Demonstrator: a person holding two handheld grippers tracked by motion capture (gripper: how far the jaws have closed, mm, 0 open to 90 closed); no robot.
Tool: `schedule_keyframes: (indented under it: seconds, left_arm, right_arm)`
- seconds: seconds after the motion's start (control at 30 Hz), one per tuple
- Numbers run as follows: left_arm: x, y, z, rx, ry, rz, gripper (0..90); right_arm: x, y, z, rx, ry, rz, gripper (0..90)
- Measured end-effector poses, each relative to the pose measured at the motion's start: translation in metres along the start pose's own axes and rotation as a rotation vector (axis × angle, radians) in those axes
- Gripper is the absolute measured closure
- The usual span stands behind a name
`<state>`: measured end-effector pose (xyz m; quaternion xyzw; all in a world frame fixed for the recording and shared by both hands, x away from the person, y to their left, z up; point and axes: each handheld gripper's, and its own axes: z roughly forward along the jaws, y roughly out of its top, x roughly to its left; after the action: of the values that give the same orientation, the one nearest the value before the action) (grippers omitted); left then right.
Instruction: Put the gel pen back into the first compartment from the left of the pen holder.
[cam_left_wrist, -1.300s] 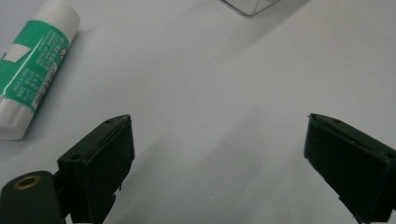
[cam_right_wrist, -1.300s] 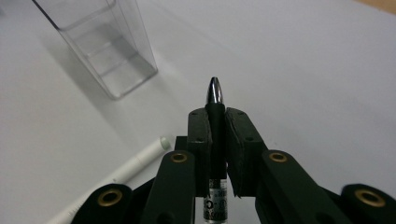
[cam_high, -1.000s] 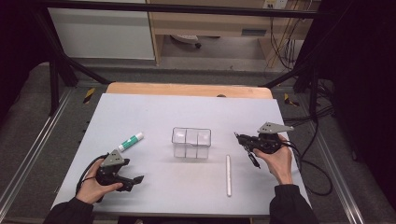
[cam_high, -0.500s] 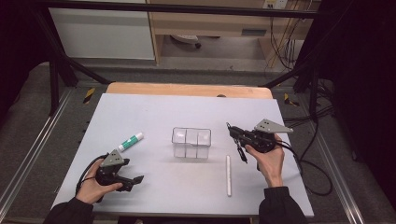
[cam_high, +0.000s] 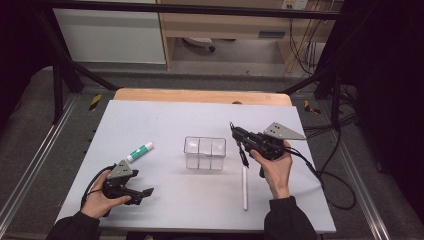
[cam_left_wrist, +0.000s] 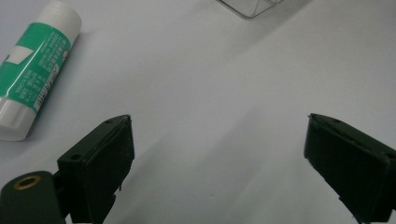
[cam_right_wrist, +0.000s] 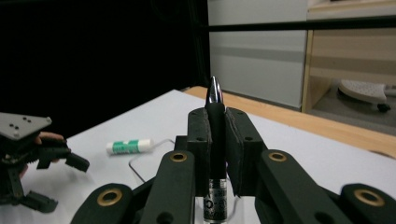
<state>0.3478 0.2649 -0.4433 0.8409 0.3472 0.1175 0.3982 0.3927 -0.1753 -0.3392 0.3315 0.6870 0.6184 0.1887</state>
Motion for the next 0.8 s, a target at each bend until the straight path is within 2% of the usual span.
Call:
schedule_keyframes:
  seconds: [0.27, 0.57, 0.8]
  left_arm:
    - [0.0, 0.0, 0.0, -0.001, 0.0, 0.001, 8.3]
    - [0.0, 0.0, -0.001, -0.004, 0.001, -0.001, 8.3]
    - [0.0, 0.0, -0.001, -0.004, 0.0, -0.001, 8.3]
  right_arm:
    - [0.015, 0.013, 0.02, -0.054, 0.027, 0.003, 80.8]
    - [0.029, 0.019, 0.049, -0.106, 0.024, 0.02, 80.8]
    - [0.038, 0.022, 0.07, -0.126, 0.027, 0.036, 80.8]
